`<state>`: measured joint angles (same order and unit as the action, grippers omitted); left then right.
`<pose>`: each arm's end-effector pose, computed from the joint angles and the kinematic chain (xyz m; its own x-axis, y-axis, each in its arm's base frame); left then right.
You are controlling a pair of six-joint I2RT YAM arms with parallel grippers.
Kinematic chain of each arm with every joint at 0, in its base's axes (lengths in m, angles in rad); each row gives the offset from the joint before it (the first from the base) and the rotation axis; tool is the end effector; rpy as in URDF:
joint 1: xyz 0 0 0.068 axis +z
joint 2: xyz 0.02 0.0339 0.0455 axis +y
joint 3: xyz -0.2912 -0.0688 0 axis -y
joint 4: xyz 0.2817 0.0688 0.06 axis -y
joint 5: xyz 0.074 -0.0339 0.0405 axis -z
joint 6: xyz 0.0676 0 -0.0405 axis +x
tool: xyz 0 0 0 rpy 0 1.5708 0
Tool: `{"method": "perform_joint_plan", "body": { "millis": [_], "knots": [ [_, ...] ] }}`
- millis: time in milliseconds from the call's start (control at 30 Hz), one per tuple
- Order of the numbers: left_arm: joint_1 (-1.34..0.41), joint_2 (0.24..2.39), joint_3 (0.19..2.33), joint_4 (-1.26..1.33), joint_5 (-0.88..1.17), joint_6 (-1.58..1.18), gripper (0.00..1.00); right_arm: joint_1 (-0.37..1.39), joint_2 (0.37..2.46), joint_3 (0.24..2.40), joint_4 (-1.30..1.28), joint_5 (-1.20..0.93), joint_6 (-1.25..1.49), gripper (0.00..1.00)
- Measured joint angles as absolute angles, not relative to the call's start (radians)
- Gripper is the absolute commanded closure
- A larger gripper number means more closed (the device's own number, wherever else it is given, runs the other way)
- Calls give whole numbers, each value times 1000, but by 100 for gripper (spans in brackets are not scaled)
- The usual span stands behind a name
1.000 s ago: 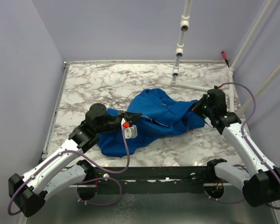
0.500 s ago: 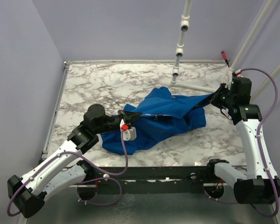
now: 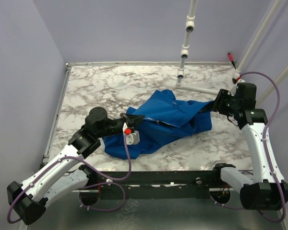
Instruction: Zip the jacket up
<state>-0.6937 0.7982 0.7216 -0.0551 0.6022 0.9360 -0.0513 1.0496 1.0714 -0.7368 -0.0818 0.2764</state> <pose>0.1530 -0.1770 0.3433 0.7120 0.2709 -0.6478 0.6498 0.0952 0.7541 0.2620 -0.0079 0.3395 -0.6328 0.3048 -0.7118 0.1686 0.9514 0.2576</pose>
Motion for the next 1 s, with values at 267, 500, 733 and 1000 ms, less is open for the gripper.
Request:
{"method": "perform_joint_plan", "body": {
  "millis": [267,500,733,1000],
  "knots": [
    [-688,805,735,-73,602,939,100,-4,809,981,-752,-299,234,23],
    [-685,824,777,-87,598,929,100,6,831,835,-769,-436,260,29],
    [-674,825,793,-89,598,913,100,179,830,767,-677,-503,344,47],
    [-667,826,793,-88,598,905,100,378,855,648,-276,-383,526,38]
  ]
}}
